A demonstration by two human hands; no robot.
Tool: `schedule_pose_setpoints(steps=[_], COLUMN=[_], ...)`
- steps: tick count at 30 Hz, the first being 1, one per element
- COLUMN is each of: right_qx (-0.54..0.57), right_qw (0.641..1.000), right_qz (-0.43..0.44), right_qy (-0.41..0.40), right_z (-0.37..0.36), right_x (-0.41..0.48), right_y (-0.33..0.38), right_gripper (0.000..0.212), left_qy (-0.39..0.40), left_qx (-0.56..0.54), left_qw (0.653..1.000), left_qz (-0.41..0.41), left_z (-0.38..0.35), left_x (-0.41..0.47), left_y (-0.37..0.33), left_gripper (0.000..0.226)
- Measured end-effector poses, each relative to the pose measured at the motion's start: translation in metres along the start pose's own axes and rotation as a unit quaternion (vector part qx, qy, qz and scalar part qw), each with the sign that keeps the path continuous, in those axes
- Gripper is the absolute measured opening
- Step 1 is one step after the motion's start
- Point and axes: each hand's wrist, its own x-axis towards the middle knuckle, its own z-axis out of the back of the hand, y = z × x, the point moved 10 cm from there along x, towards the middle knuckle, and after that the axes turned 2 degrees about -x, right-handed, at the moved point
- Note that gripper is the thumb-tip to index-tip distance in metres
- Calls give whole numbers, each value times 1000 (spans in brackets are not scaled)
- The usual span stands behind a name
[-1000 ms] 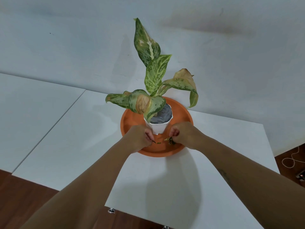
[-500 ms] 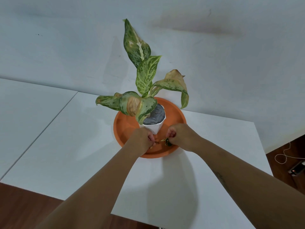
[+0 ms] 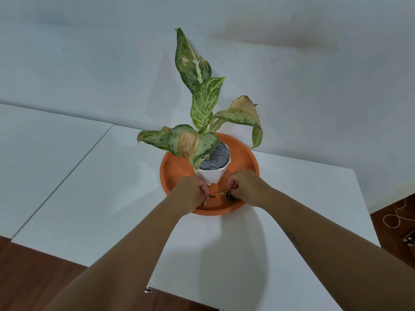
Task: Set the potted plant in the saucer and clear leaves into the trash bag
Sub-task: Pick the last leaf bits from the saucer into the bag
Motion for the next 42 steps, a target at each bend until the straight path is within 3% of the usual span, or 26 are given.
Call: schedule_pose_setpoints(steps=[3,7,9,19,26,36,42], right_qx=[-6,-14,-22,-69,-44,72,154], right_qw=[1000,1000,999,997,998,997,986], right_qz=[0,7,3,10,11,-29,-46], right_qy=[0,25,36,41,47,-22,-54], right_z=[-1,-3,-8,-8,-8,20,34], right_x=[2,1,3,6,3,-6,-17], right_y=[2,6,7,8,11,-3,2], right_gripper=[13,15,16,18,10,11,11], left_qy=[-7,39,54,18,-32,-38,-37], left_qx=[4,-1,13,1,14,-119,-309], left_qw=[1000,999,998,1000,999,992,949], left_qz=[-11,-5,-11,10,-26,1,46], left_z=[1,-8,-10,-14,-9,11,19], left_x=[1,1,1,8,7,0,-11], left_y=[0,0,-2,-3,-13,2,15], left_gripper=[5,37,42,23,9,12,10])
